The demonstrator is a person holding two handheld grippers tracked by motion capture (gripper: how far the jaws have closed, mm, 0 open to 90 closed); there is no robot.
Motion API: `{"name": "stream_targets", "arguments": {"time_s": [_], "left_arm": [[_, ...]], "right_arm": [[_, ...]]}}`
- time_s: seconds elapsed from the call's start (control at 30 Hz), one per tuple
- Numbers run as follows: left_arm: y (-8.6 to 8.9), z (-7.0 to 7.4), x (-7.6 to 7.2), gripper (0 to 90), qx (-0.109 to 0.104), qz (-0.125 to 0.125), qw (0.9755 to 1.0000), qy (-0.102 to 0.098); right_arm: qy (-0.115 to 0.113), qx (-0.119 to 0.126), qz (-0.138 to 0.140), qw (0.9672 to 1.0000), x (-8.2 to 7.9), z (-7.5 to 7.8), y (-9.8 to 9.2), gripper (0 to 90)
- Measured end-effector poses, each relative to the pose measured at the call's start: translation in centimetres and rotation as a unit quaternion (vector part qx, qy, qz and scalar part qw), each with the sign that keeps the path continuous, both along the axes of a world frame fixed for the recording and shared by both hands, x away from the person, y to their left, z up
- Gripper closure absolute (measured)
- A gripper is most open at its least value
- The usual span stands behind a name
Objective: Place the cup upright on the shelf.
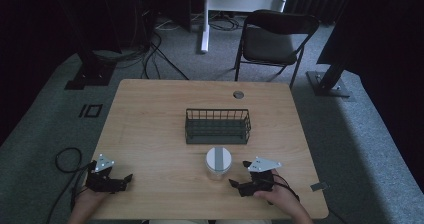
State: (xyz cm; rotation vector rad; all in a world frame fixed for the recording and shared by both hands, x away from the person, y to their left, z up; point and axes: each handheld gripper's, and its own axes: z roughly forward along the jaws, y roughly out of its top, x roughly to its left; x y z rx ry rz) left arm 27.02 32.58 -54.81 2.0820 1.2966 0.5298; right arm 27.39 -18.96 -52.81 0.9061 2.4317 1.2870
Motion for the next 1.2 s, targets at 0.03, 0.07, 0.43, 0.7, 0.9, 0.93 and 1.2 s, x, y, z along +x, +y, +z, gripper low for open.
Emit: {"name": "stream_targets", "arguments": {"time_s": [0.03, 0.07, 0.43, 0.7, 0.9, 0.93, 1.2], "left_arm": [[0.0, 0.0, 0.0, 0.5, 0.000, 0.000, 1.0000, 0.000], [0.0, 0.0, 0.0, 0.5, 0.000, 0.000, 1.0000, 0.000], [0.0, 0.0, 0.0, 0.5, 0.000, 0.000, 1.0000, 0.000], [0.0, 0.0, 0.0, 0.5, 0.000, 0.000, 1.0000, 0.000], [0.0, 0.0, 0.0, 0.6, 0.000, 0.000, 1.0000, 0.000], [0.0, 0.0, 0.0, 0.6, 0.000, 0.000, 1.0000, 0.000], [0.0, 0.0, 0.0, 0.6, 0.000, -0.001, 1.0000, 0.000]], "right_arm": [[0.000, 0.000, 0.000, 1.0000, 0.0, 0.0, 0.0, 12.6], [0.000, 0.001, 0.005, 1.0000, 0.0, 0.0, 0.3, 12.6], [-0.006, 0.012, 0.014, 0.9998, 0.1, 0.1, 1.7, 12.6], [-0.012, 0.035, 0.015, 0.9992, 0.3, 0.4, 2.6, 12.5], [-0.018, 0.037, 0.018, 0.9990, 0.4, 0.4, 3.2, 12.5], [-0.019, 0.038, 0.018, 0.9989, 0.4, 0.3, 3.4, 12.5], [-0.023, 0.046, 0.015, 0.9986, 0.7, 0.1, 4.3, 12.5]]}}
